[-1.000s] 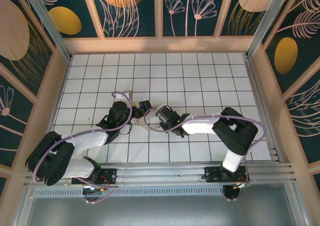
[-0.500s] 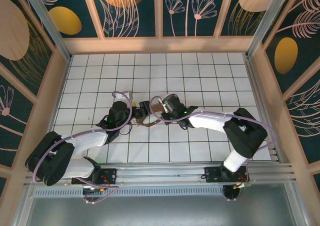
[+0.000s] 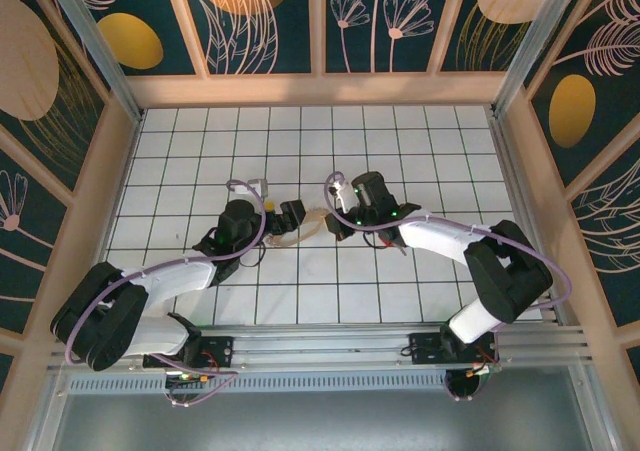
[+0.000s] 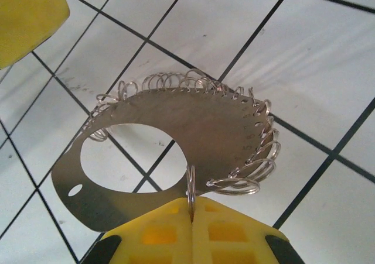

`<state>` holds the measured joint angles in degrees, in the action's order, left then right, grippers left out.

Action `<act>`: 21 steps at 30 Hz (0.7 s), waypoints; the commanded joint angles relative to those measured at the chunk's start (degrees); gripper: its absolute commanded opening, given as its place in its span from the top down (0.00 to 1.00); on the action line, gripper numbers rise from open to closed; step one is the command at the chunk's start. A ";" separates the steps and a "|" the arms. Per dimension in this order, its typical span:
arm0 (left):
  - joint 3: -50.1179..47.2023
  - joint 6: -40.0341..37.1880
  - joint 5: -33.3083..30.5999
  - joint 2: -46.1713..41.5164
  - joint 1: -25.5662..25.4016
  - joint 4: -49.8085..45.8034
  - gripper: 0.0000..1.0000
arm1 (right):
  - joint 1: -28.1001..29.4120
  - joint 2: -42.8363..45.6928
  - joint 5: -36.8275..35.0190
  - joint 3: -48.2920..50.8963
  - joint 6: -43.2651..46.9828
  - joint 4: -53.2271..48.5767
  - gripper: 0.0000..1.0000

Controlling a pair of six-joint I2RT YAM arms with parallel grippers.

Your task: Put the keys on the keyring

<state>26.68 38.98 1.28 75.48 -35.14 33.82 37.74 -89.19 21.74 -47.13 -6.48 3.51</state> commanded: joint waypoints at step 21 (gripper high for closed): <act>12.10 -8.11 2.58 -3.03 0.80 -2.68 0.01 | -12.06 7.14 27.07 1.34 -4.18 21.49 1.00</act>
<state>34.59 35.11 1.50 72.36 -34.83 32.16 27.14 -83.26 41.39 -42.83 -10.09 19.27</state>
